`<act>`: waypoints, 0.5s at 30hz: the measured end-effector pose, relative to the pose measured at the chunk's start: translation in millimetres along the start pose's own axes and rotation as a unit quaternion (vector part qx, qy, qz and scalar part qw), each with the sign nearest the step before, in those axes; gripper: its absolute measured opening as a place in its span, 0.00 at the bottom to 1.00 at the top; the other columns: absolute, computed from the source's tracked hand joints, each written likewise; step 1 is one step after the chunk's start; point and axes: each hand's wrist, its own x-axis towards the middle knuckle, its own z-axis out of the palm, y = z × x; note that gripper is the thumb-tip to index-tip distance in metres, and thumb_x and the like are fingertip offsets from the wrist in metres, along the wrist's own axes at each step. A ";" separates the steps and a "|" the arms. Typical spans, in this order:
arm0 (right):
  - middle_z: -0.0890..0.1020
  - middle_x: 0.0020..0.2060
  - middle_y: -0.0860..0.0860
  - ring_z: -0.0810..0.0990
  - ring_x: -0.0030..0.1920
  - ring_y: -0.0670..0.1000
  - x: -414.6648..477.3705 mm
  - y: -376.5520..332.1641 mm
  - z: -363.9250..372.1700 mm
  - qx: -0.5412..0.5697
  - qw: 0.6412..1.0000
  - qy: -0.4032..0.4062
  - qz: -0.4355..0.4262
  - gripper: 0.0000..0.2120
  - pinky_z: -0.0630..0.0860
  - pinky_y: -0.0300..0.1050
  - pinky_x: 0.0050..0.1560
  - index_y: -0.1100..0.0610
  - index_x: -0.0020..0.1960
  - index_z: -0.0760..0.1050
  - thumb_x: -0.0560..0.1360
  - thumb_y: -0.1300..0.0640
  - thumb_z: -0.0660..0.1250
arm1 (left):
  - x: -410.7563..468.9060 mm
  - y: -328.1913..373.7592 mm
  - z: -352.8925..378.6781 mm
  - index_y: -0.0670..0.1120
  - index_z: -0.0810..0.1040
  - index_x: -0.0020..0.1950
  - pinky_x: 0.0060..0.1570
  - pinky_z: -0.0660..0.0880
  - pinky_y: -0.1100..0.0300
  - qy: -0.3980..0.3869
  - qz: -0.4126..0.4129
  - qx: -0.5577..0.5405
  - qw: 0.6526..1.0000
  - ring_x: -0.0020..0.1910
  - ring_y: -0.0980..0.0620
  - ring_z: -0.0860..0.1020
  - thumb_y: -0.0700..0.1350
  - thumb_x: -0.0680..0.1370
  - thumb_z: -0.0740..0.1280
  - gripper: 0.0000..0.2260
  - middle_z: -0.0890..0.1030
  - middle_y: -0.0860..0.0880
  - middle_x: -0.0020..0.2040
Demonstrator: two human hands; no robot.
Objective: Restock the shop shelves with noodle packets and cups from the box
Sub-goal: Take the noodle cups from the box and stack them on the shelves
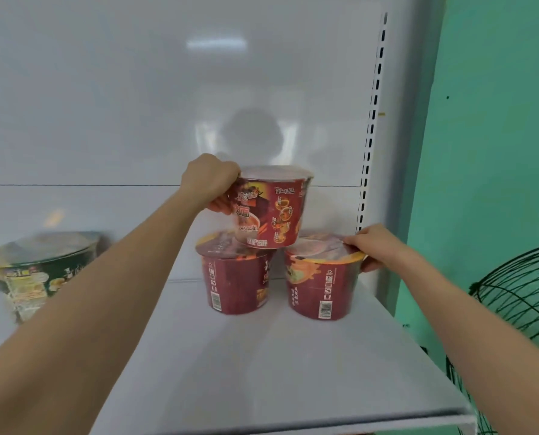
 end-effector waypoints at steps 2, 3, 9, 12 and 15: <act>0.78 0.33 0.55 0.80 0.31 0.56 9.4 -1.1 5.5 0.002 1.000 0.004 -0.004 0.10 0.79 0.44 0.32 0.61 0.40 0.74 0.75 0.55 0.64 | 3.4 -1.1 3.1 0.34 0.78 0.39 0.29 0.75 0.62 -0.002 -0.004 0.003 1.000 0.33 0.41 0.82 0.44 0.70 0.59 0.14 0.82 0.38 0.32; 0.78 0.33 0.56 0.80 0.32 0.57 14.0 -1.5 8.0 0.006 1.000 0.006 -0.006 0.10 0.80 0.45 0.32 0.61 0.39 0.74 0.75 0.55 0.64 | 4.6 -1.7 4.9 0.34 0.78 0.39 0.29 0.75 0.62 -0.004 -0.005 0.005 1.000 0.33 0.41 0.82 0.44 0.70 0.59 0.14 0.82 0.38 0.32; 0.78 0.33 0.57 0.78 0.31 0.56 30.7 -3.4 13.1 0.001 1.000 0.013 -0.008 0.08 0.76 0.39 0.22 0.63 0.42 0.75 0.74 0.57 0.64 | 9.8 -4.6 12.2 0.35 0.77 0.37 0.28 0.74 0.62 -0.008 -0.016 0.015 1.000 0.31 0.42 0.81 0.43 0.70 0.58 0.13 0.82 0.38 0.32; 0.78 0.32 0.56 0.78 0.31 0.55 32.7 -3.2 13.7 -0.002 1.000 0.015 -0.007 0.08 0.76 0.40 0.24 0.63 0.43 0.76 0.74 0.57 0.64 | 9.5 -2.7 13.0 0.35 0.77 0.37 0.29 0.75 0.62 -0.013 -0.019 0.022 0.999 0.31 0.42 0.81 0.43 0.71 0.58 0.13 0.82 0.38 0.32; 0.77 0.32 0.56 0.77 0.31 0.55 32.3 -2.2 12.3 0.001 1.000 0.002 -0.002 0.09 0.76 0.41 0.27 0.62 0.44 0.75 0.75 0.56 0.64 | 6.7 3.0 13.8 0.35 0.77 0.36 0.29 0.75 0.62 -0.029 -0.029 0.038 0.998 0.29 0.44 0.80 0.42 0.71 0.57 0.13 0.82 0.38 0.32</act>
